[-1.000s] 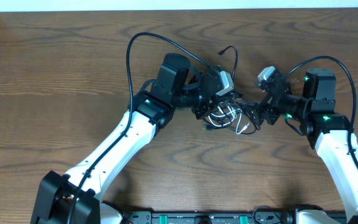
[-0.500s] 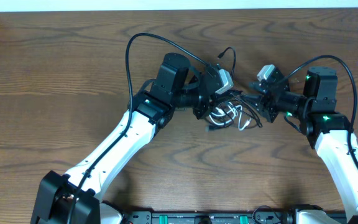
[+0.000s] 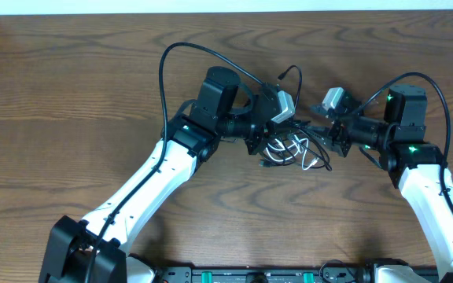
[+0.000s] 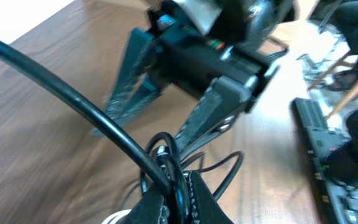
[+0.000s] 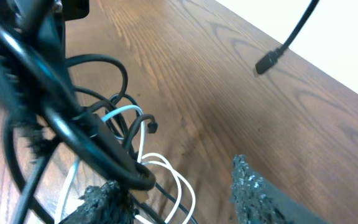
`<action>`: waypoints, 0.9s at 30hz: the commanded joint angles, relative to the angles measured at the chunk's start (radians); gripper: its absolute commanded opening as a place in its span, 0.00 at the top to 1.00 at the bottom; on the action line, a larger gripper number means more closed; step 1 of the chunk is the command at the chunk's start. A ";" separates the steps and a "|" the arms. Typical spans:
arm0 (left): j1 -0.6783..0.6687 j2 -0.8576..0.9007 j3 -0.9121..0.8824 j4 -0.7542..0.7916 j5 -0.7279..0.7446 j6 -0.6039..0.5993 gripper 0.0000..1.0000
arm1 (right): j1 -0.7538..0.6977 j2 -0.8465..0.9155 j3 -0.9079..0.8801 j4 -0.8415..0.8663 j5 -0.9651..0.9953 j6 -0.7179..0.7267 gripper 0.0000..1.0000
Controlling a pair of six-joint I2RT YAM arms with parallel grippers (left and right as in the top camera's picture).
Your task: Untangle cables
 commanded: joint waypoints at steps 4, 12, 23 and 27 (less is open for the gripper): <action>-0.001 0.002 0.000 0.003 0.193 -0.011 0.92 | -0.003 0.000 0.006 -0.001 -0.059 -0.132 0.50; 0.000 0.007 0.000 0.003 0.146 -0.009 0.92 | -0.003 0.000 0.006 0.000 -0.121 -0.147 0.71; 0.043 0.038 0.000 0.000 0.106 -0.010 0.92 | -0.002 0.000 0.006 -0.001 -0.159 -0.161 0.73; 0.047 0.038 0.000 0.000 0.106 -0.009 0.92 | -0.002 0.000 0.006 -0.002 -0.160 -0.161 0.84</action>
